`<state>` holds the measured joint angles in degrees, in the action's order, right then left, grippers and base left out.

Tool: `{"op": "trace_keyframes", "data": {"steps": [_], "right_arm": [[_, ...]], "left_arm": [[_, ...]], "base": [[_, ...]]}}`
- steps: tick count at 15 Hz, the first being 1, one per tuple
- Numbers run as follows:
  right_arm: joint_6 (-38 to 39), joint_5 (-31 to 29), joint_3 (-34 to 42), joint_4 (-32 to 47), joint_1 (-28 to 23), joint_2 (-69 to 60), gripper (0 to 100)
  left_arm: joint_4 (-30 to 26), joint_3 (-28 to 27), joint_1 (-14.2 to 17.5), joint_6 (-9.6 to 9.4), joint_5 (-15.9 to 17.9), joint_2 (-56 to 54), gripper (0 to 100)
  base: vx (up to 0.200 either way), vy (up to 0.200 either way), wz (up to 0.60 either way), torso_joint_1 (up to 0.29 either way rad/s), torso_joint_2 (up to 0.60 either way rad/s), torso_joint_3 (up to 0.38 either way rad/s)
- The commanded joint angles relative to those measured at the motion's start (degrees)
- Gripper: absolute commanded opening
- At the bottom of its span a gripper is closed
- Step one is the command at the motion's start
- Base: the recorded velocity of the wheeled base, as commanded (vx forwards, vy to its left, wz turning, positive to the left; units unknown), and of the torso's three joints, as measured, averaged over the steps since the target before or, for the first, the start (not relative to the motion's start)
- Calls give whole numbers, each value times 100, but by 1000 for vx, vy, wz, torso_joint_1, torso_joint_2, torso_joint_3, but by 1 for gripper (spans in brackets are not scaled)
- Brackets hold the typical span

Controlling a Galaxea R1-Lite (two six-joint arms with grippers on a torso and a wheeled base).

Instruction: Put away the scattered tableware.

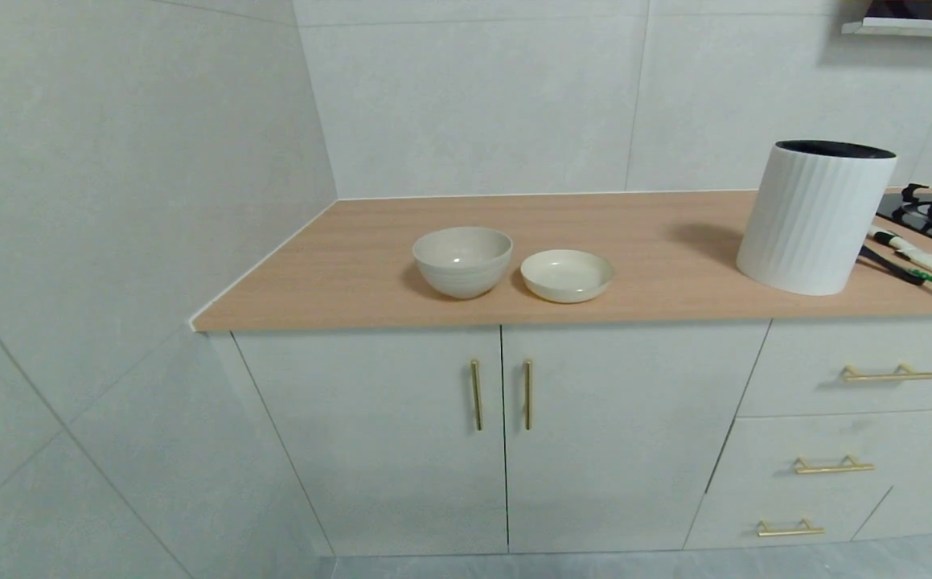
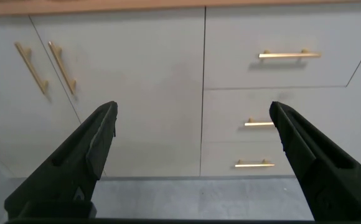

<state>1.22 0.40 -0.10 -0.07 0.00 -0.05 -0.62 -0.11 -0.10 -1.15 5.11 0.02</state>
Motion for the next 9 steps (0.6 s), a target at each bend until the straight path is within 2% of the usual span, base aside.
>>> {"op": "trace_keyframes", "data": {"steps": [1,9], "right_arm": [[1,4,1,-1,0,5,100],[1,4,1,-1,0,5,100]], "left_arm": [[1,2,1,0,-1,-2,100],[1,-7,1,0,-1,-2,100]], "base": [[0,0,0,-203,491,290],[0,0,0,-170,464,298]]}}
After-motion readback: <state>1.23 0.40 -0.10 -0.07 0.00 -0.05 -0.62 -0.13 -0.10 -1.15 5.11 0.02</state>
